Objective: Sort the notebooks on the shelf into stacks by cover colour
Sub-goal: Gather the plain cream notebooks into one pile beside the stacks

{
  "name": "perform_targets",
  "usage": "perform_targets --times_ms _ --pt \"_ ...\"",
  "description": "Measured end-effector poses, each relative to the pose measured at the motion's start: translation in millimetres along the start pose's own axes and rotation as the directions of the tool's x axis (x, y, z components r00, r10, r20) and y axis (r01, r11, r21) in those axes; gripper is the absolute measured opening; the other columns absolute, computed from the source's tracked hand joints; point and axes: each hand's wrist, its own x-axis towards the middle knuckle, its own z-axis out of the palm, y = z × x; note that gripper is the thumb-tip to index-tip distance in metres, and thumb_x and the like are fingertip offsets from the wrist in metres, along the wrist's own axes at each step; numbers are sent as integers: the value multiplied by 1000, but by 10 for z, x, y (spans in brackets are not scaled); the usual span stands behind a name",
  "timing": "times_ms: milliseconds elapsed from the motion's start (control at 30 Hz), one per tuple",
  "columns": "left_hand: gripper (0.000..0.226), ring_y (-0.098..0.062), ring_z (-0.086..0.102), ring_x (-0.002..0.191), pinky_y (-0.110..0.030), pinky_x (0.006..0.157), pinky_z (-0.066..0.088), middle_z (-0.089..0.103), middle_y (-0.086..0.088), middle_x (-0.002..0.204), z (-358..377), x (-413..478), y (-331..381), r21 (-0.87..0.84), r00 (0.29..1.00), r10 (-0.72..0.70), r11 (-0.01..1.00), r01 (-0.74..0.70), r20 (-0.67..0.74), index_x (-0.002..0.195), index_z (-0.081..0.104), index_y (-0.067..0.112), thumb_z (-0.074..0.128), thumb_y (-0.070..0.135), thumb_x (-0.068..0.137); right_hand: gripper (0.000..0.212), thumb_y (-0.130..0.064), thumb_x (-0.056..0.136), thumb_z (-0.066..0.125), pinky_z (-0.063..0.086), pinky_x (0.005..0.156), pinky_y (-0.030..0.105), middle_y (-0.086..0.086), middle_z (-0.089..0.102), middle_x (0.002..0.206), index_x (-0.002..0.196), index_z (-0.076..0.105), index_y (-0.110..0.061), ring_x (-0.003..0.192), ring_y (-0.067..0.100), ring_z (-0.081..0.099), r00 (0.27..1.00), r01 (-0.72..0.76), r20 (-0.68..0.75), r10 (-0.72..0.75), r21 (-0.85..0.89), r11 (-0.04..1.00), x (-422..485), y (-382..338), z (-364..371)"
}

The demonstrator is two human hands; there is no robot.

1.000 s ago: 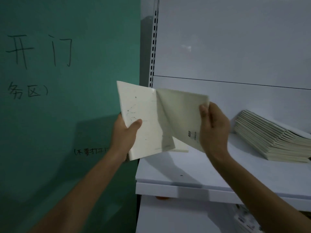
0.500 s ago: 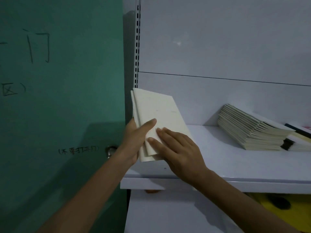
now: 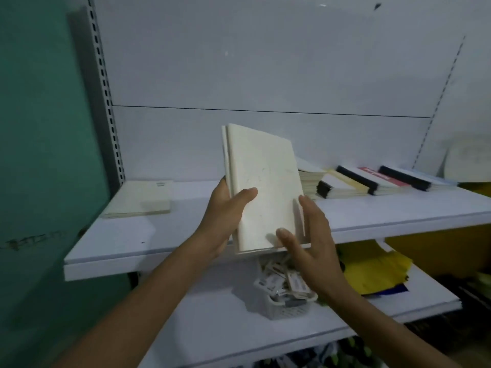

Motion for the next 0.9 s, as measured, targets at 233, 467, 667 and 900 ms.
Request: perform_targets --times_ms 233,467,667,900 --pt "19 -19 68 93 -30 77 56 70 -2 103 1179 -332 -205 -15 984 -126 991 129 126 108 60 19 55 10 92 33 -45 94 51 53 69 32 0 72 100 116 60 -21 89 19 68 804 -572 176 568 490 658 -178 414 -1182" --pt "30 -19 64 99 -34 83 54 66 -2 113 1545 -276 -279 86 960 -254 966 244 121 125 50 17 52 18 95 20 -36 97 49 53 66 35 4 73 91 104 61 -23 81 25 69 774 -598 184 606 525 605 -84 618 -1537" --pt "18 -16 63 102 -40 89 53 64 4 113 1603 102 -319 193 998 -51 979 57 -40 114 53 26 51 23 96 22 -33 99 45 51 64 30 1 69 98 114 56 -21 85 20 66 828 -530 133 545 505 681 381 747 -1472" --pt "22 -17 63 96 -34 87 49 66 -1 109 1518 1261 -47 329 998 61 942 -60 9 116 57 14 50 22 97 11 -27 97 50 52 71 34 5 66 96 99 58 -19 84 24 63 834 -542 161 528 420 728 1642 865 -1448"
